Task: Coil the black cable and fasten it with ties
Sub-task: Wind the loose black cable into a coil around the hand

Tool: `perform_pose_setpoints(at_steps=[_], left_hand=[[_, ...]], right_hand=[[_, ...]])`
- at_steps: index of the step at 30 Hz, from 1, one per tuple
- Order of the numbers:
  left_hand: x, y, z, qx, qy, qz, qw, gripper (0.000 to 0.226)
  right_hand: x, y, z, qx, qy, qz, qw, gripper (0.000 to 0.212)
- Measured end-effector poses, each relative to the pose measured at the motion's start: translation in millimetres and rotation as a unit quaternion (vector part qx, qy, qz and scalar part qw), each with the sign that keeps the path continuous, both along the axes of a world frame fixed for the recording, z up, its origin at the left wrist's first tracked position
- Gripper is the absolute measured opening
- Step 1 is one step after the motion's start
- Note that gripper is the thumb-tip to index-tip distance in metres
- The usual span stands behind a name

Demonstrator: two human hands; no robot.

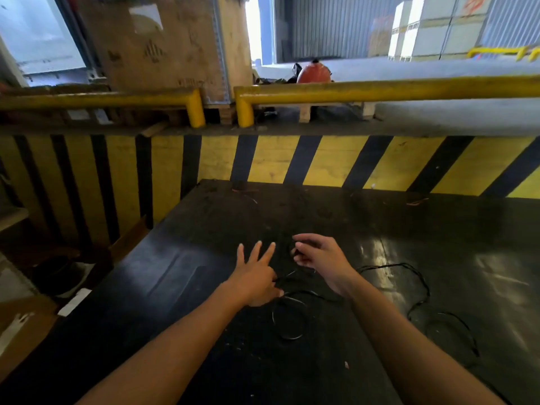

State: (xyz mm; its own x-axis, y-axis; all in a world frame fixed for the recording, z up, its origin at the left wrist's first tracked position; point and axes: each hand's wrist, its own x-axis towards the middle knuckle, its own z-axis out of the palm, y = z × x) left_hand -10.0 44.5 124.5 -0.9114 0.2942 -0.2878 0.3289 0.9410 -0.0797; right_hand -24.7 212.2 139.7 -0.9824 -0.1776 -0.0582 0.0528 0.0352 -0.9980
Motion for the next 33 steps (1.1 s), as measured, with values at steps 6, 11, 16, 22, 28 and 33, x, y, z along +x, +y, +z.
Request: perform_pose_setpoints(at_steps=[6, 11, 16, 22, 28, 33], left_hand=[[17, -7, 75, 0.291, -0.022, 0.010, 0.956, 0.041], [42, -1, 136, 0.600, -0.177, 0.045, 0.779, 0.047], [42, 35, 158, 0.835, -0.240, 0.064, 0.492, 0.039], [2, 52, 189, 0.833, -0.094, 0.014, 0.544, 0.035], [-36, 40, 190, 0.686, -0.007, 0.046, 0.726, 0.038], [-36, 31, 180, 0.539, -0.134, 0.077, 0.828, 0.037]], right_hand=[[11, 22, 45, 0.028, 0.047, -0.017, 0.998, 0.031], [37, 20, 53, 0.308, 0.223, -0.034, 0.924, 0.017], [59, 11, 40, 0.278, 0.229, -0.046, 0.932, 0.027], [68, 25, 26, 0.300, 0.129, 0.082, 0.942, 0.033], [41, 100, 71, 0.264, 0.211, 0.051, 0.940, 0.022], [2, 131, 145, 0.310, 0.315, -0.002, 0.897, 0.017]])
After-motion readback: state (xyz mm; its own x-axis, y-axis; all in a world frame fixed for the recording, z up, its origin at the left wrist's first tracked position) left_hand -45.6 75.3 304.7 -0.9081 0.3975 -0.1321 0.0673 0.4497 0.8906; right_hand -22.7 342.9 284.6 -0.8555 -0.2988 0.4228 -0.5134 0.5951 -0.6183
